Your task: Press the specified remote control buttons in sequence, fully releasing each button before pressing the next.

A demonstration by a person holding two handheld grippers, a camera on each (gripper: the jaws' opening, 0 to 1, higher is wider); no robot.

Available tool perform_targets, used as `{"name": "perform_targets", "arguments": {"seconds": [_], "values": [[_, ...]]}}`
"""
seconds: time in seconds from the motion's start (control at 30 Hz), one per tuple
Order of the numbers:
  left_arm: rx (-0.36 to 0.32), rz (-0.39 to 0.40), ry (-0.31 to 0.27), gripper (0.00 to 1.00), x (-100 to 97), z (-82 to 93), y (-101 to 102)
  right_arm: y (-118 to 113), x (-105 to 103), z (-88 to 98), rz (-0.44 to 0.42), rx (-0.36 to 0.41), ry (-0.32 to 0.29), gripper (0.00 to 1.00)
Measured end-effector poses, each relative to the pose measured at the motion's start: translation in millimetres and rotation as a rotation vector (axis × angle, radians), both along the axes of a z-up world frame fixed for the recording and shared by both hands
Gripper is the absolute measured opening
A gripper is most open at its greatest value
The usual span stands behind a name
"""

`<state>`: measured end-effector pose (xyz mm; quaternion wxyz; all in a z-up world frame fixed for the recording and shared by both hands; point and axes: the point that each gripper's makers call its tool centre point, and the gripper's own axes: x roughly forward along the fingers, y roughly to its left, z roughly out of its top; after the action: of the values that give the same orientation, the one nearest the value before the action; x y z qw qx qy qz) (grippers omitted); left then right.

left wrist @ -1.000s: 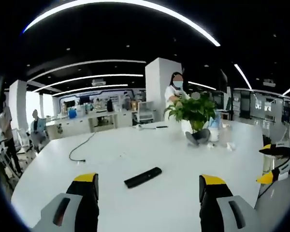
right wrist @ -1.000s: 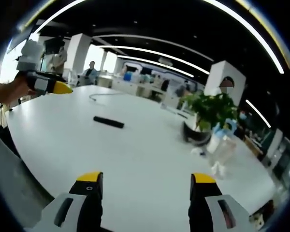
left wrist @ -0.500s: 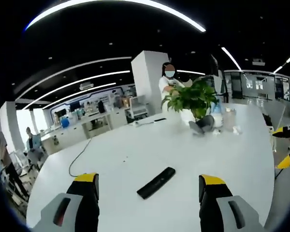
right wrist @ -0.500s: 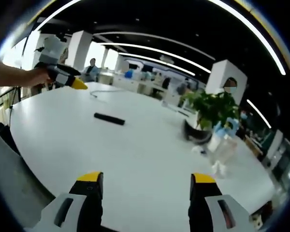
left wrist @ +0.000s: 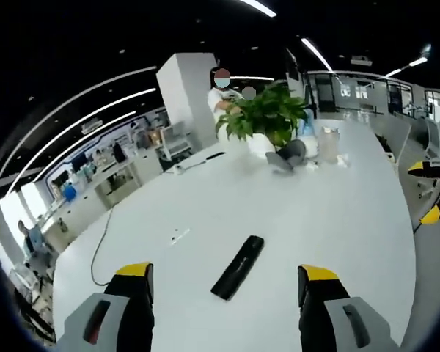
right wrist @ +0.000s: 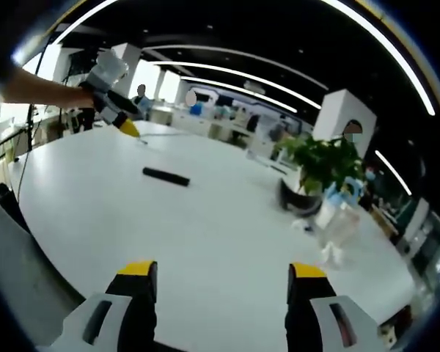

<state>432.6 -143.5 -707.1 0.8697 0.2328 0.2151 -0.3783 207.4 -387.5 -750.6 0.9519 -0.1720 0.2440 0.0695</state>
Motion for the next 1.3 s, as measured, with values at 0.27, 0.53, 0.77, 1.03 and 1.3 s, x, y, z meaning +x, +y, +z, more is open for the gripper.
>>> {"name": "perform_targets", "arguments": {"seconds": [0.27,0.53,0.77,1.03,1.3], "values": [[0.077,-0.097,0.082,0.85,13.0,-14.2,-7.3,-0.2,0.2,-1.6,-0.001,-0.004,0.009,0.71],[0.174,-0.173,0.116,0.87,33.4,-32.8,-7.1,0.0,-0.7,-5.4,0.003,-0.011,0.027,0.69],[0.263,-0.223,0.184,0.85,49.3,-59.4,-2.8,-1.1,-1.0,-9.2,0.000,-0.018,0.045,0.67],[0.349,-0.283,0.221,0.76,60.7,-90.2,-6.7,-0.2,-1.6,-12.0,0.000,-0.013,0.064,0.65],[0.408,-0.321,0.277,0.71,61.8,-121.1,-11.9,-0.3,-3.2,-15.1,0.000,-0.014,0.079,0.63]]}}
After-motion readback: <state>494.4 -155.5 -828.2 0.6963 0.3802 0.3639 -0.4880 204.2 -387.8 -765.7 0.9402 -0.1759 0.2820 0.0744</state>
